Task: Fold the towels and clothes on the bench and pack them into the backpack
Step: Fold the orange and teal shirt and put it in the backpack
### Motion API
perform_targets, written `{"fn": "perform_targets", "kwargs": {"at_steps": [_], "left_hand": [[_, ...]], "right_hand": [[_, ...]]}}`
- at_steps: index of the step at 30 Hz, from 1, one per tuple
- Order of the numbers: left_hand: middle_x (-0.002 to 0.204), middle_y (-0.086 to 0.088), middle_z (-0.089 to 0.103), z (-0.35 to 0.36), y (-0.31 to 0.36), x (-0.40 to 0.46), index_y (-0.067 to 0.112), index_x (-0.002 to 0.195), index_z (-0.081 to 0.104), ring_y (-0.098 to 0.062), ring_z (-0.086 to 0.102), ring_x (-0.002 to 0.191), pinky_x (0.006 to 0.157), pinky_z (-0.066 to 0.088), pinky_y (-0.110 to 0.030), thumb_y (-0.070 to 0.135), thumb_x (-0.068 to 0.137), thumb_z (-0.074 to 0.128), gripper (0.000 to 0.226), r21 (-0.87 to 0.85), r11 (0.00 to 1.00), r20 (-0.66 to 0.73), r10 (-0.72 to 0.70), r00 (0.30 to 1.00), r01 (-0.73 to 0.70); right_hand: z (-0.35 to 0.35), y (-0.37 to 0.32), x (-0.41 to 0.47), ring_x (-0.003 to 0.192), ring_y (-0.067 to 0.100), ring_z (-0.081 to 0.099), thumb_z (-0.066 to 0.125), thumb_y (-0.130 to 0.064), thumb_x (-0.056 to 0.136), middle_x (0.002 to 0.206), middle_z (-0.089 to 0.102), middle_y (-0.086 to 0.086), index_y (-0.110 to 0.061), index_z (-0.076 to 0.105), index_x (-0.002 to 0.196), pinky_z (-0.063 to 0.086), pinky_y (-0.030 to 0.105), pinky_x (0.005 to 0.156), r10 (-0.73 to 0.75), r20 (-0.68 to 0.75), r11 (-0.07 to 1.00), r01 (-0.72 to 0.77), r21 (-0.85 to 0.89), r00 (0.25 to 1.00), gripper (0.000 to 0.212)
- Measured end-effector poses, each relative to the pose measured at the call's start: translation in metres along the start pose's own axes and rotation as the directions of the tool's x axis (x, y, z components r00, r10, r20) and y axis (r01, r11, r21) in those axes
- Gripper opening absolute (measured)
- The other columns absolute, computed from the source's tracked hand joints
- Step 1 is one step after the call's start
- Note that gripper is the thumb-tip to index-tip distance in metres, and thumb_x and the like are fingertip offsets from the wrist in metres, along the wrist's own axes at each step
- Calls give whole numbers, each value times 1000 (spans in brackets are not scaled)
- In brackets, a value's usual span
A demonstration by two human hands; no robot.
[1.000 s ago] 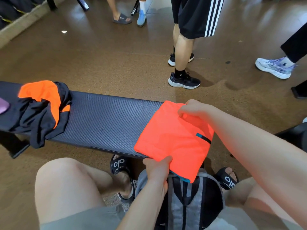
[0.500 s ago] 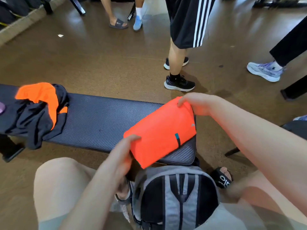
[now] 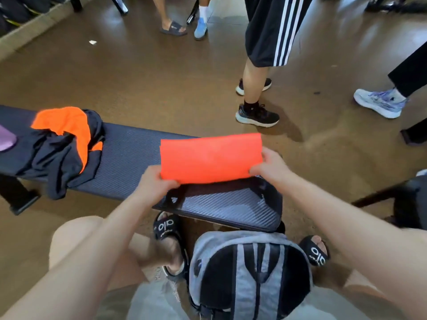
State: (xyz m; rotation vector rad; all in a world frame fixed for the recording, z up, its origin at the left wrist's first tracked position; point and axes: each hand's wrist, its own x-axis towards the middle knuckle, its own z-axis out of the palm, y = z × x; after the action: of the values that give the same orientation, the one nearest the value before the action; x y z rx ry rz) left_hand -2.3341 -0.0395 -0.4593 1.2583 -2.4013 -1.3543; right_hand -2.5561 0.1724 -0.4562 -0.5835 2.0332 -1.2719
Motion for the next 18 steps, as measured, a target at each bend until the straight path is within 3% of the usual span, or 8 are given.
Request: {"fn": "perform_targets", "kwargs": {"at_steps": [2, 4, 6, 8, 10, 12, 15, 18], "left_hand": [[108, -8, 63, 15, -30, -9, 19, 77, 75, -21, 55, 105, 92, 48, -35, 38, 47, 72, 37, 132, 991, 57, -37, 998, 30], [128, -4, 53, 20, -40, -12, 28, 86, 78, -29, 46, 123, 106, 42, -42, 35, 50, 69, 38, 166, 985, 38, -47, 998, 40], [133, -2, 47, 18, -32, -17, 26, 92, 78, -30, 40, 128, 109, 36, -39, 36, 53, 67, 42, 190, 982, 51, -32, 998, 22], [137, 3, 36, 15, -24, -23, 32, 97, 74, -20, 29, 130, 106, 27, -30, 43, 56, 70, 43, 198, 980, 93, -13, 996, -6], [136, 11, 27, 14, -21, -28, 41, 99, 68, -9, 21, 128, 104, 22, -26, 52, 58, 75, 43, 129, 991, 114, 26, 993, -41], [136, 14, 28, 16, -24, -28, 35, 102, 69, -6, 23, 128, 106, 24, -25, 57, 58, 78, 50, 49, 998, 82, 41, 996, -45], [129, 10, 47, 20, -26, -22, 36, 92, 71, -13, 40, 129, 110, 33, -33, 42, 76, 83, 21, -45, 991, -60, 127, 990, -130], [106, 8, 67, 18, -24, -20, 33, 94, 69, -6, 60, 105, 92, 44, -25, 23, 95, 68, 9, -153, 963, -138, 201, 970, -221]], "right_hand": [[13, 38, -17, 61, -2, 58, 64, -7, 62, 72, 63, -10, -19, 61, 94, 43, 22, 58, -5, 13, 980, 7, -199, 1000, 34], [18, 50, -19, 75, 8, 62, 62, -5, 68, 80, 65, -8, -23, 60, 97, 43, 30, 66, -16, -20, 961, 10, -278, 1000, 33], [18, 46, -17, 82, 16, 61, 62, -5, 72, 86, 65, -6, -25, 57, 97, 44, 33, 71, -17, -27, 959, 8, -283, 999, 32], [15, 42, -16, 78, 18, 62, 65, -12, 68, 84, 64, -3, -28, 54, 96, 48, 37, 74, -1, 15, 954, 5, -299, 1000, 34], [13, 40, -18, 82, 18, 66, 71, -22, 64, 92, 67, -2, -29, 55, 107, 53, 40, 79, 17, 65, 955, 3, -296, 998, 48], [12, 41, -17, 97, 17, 67, 80, -18, 70, 107, 68, -2, -22, 56, 120, 55, 40, 86, -1, 78, 975, 19, -222, 997, 56], [14, 39, -12, 101, 15, 68, 77, -6, 79, 110, 70, 5, -10, 61, 114, 56, 47, 89, -67, 22, 996, 68, -53, 998, 39], [12, 32, -7, 95, 20, 68, 67, 3, 87, 104, 72, 6, -9, 62, 109, 51, 45, 90, -160, -64, 987, 159, -12, 985, 25]]}}
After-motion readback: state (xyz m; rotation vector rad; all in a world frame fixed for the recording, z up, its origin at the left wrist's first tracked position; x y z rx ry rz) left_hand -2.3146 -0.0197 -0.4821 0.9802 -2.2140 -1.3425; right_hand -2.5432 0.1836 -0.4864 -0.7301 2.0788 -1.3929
